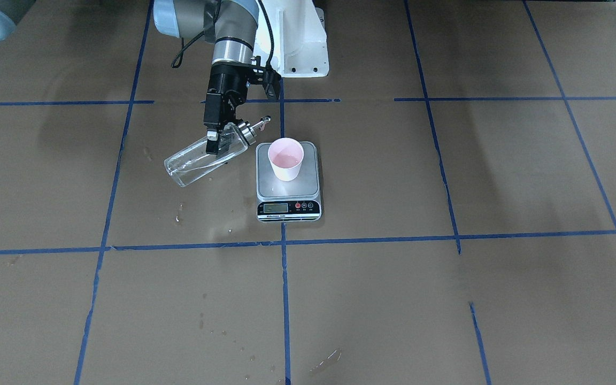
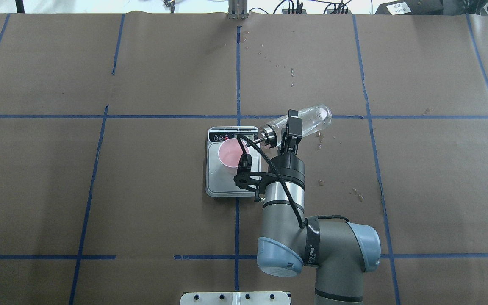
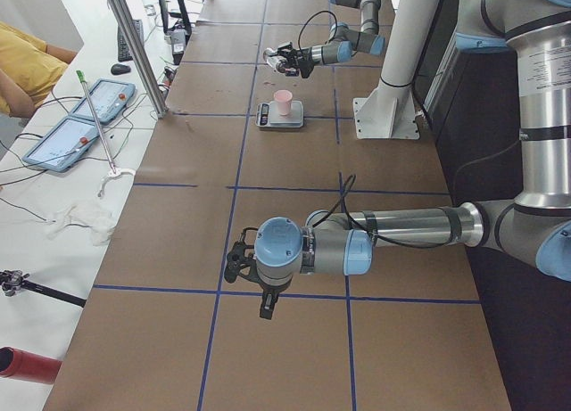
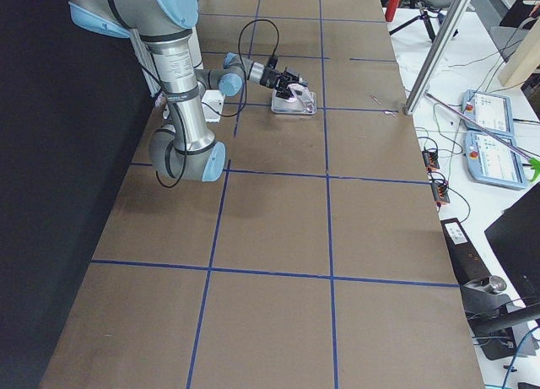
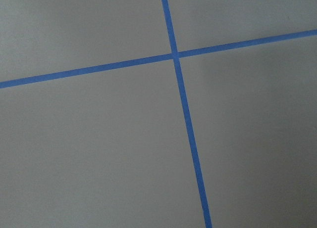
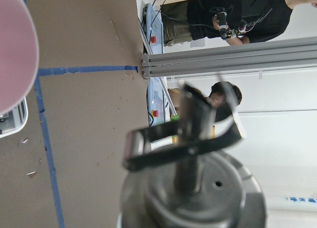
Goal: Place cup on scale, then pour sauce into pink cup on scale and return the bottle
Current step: 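Tilt the bottle spout down over the pink cup with the right gripper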
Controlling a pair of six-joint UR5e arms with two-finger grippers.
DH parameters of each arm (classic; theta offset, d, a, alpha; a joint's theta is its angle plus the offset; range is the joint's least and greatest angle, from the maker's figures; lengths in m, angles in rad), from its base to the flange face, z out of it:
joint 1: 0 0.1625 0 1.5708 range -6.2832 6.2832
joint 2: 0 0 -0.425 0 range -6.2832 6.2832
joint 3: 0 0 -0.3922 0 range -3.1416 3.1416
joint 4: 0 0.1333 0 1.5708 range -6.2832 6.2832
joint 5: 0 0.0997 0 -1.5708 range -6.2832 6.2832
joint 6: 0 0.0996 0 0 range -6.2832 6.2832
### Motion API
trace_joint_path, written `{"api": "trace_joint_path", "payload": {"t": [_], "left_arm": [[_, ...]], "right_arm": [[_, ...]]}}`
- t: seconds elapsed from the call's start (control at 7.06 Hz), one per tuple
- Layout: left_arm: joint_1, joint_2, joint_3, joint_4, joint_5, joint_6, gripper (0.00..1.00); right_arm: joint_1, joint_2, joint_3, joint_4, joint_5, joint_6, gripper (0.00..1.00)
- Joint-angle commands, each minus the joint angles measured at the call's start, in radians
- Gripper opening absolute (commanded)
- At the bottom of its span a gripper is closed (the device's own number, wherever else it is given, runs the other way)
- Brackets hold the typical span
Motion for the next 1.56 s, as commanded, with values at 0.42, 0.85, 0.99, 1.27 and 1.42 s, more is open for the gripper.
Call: {"api": "trace_joint_path", "payload": {"t": [0.42, 0.85, 0.99, 1.27, 1.42], "left_arm": [[0.0, 0.001, 0.001, 0.001, 0.0, 0.0, 1.0], [0.0, 0.001, 0.002, 0.001, 0.0, 0.0, 1.0], [0.002, 0.001, 0.001, 0.0, 0.0, 0.0, 1.0], [0.002, 0.001, 0.001, 0.001, 0.0, 0.0, 1.0], [0.002, 0.001, 0.001, 0.0, 0.0, 0.0, 1.0]], "right_arm": [[0.051, 0.008, -0.032, -0.013, -0.038, -0.034, 0.0], [0.051, 0.09, -0.133, -0.013, -0.05, -0.045, 0.0], [0.051, 0.089, -0.137, -0.013, -0.061, -0.08, 0.0], [0.053, 0.085, -0.147, -0.015, -0.099, -0.144, 0.0], [0.053, 0.084, -0.152, -0.013, -0.128, -0.18, 0.0]]}}
